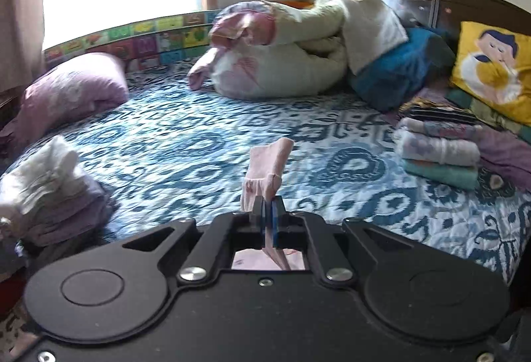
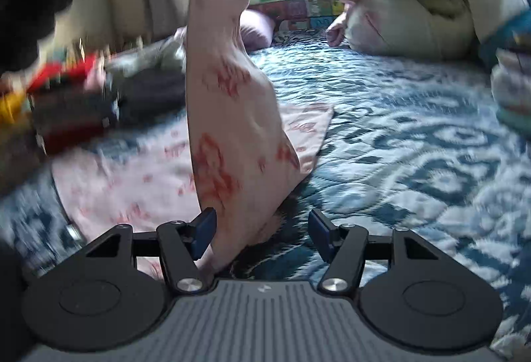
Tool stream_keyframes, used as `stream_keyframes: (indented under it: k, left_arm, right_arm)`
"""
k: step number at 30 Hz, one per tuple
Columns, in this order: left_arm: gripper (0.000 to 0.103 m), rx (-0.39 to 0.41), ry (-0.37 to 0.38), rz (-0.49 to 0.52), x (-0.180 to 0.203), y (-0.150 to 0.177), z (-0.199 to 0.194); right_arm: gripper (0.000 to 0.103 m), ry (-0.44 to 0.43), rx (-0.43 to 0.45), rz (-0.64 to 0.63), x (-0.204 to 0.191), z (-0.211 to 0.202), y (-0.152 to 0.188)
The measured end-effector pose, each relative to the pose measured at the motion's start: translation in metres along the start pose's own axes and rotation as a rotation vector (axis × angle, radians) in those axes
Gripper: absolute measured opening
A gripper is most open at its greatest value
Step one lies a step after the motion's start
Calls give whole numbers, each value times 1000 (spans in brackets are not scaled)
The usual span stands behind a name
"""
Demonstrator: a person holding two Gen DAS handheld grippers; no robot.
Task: Fold clothes
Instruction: 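Lift the held leg with the left tool and fold it over the garment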
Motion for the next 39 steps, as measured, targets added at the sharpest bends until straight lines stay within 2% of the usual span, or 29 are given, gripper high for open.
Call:
stream_keyframes:
  k: [2,4,6,12,22,29,35,39]
  left_arm:
    - [3,3,-15,-16,-13,4,-7]
    - [2,6,-31,-35,-25,10,-13]
    - [2,12,-40,-59,-38,16,-21]
    - [2,24,-87,-72,-65,36,-37]
    - [2,57,-147,-143,-115,59,-60]
    - [2,54,-188,-196,-148,83,-72]
    - [2,62,-195,-247,-155,113,-88]
    - [2,72,-206,-284,-162,126,-96]
  right_arm:
    - [58,24,4,-51,-10,2,5]
    - [47,41,-4,-91,-17,6,8]
    - [41,55,-10,-128,-23,8,11]
    - [36,48,21,-217,-38,6,14]
    - [36,-37,79,-288,-62,-8,15]
    - [36,-70,63,-328,-76,-7,23]
    - [36,-93,43,-337,-79,-5,28]
    - [31,-125,26,-368,-84,-6,34]
Point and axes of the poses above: each gripper's, at about its wrist camera, not at the fingertips, and z roughly the way its jaws point, x to its right, y to its underside, the point moved 7 cm from there along z, roughly the way its jaws point, and after that the axes turned 13 degrees about y, right-handed, at the moved point
